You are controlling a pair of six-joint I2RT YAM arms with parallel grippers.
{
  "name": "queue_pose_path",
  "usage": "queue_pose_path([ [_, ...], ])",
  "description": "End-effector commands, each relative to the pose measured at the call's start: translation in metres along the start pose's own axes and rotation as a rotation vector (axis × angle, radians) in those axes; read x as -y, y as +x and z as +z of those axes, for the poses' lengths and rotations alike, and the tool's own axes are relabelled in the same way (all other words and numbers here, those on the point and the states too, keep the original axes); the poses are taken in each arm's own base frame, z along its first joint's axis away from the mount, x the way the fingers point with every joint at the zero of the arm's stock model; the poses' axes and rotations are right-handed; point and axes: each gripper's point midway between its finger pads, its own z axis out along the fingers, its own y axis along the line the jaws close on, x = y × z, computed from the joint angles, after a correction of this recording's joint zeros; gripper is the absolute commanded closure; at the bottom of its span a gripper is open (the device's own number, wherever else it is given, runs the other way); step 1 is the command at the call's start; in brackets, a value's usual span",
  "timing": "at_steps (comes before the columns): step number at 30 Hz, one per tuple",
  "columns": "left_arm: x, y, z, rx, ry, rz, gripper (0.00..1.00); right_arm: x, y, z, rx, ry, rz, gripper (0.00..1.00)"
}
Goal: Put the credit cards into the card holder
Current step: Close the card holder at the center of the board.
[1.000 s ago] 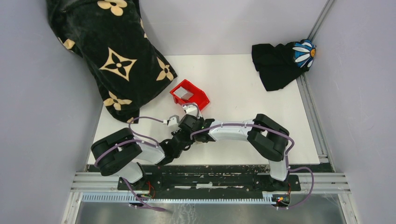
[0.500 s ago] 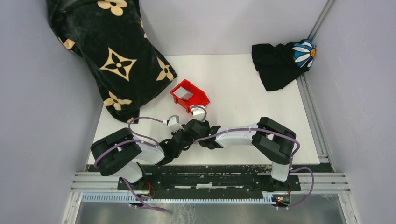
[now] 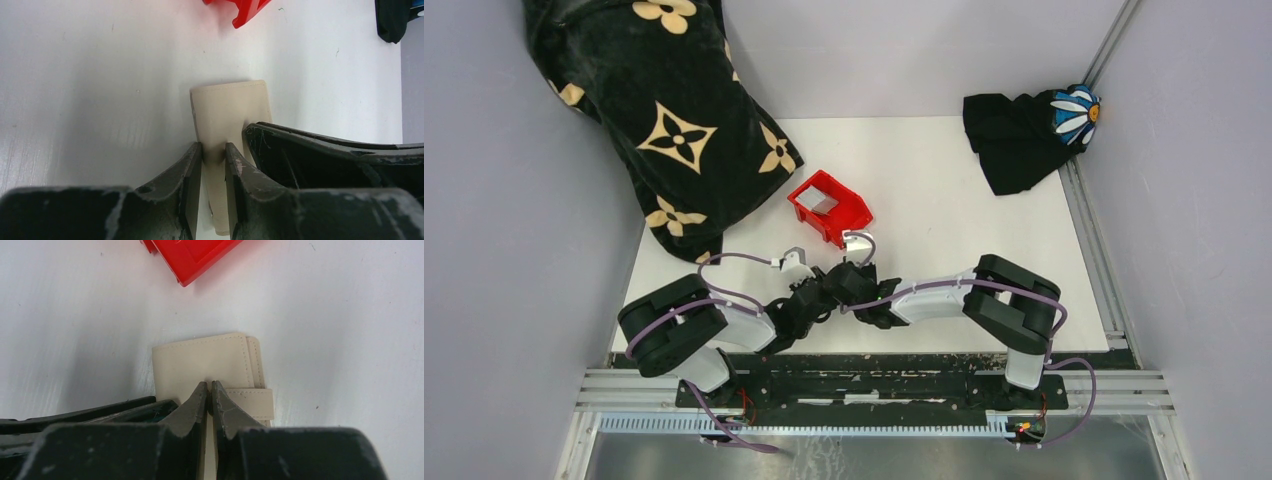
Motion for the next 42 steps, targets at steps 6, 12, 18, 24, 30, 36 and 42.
queue_pose_path([
  [6, -0.014, 0.013, -0.004, -0.043, -0.039, 0.011, 0.69, 0.054, 0.147, -0.031, -0.385, 0.058, -0.211, 0.89],
  [12, -0.012, 0.016, -0.003, -0.048, -0.039, 0.014, 0.70, 0.074, 0.161, -0.036, -0.394, 0.096, -0.187, 0.89],
  [18, -0.010, 0.020, -0.001, -0.055, -0.038, 0.022, 0.70, 0.092, 0.163, -0.038, -0.371, 0.142, -0.167, 0.88],
  [24, -0.009, 0.021, 0.000, -0.057, -0.043, 0.028, 0.70, 0.111, 0.154, -0.036, -0.327, 0.194, -0.101, 0.88],
  [30, -0.009, 0.021, 0.000, -0.055, -0.042, 0.037, 0.70, 0.129, 0.166, -0.030, -0.339, 0.210, 0.057, 0.89],
  [36, -0.011, 0.021, 0.001, -0.055, -0.053, 0.045, 0.70, 0.138, 0.187, -0.021, -0.388, 0.179, 0.235, 0.90],
  [42, -0.011, 0.022, 0.001, -0.058, -0.059, 0.051, 0.70, 0.158, 0.195, -0.022, -0.371, 0.213, 0.350, 0.90],
])
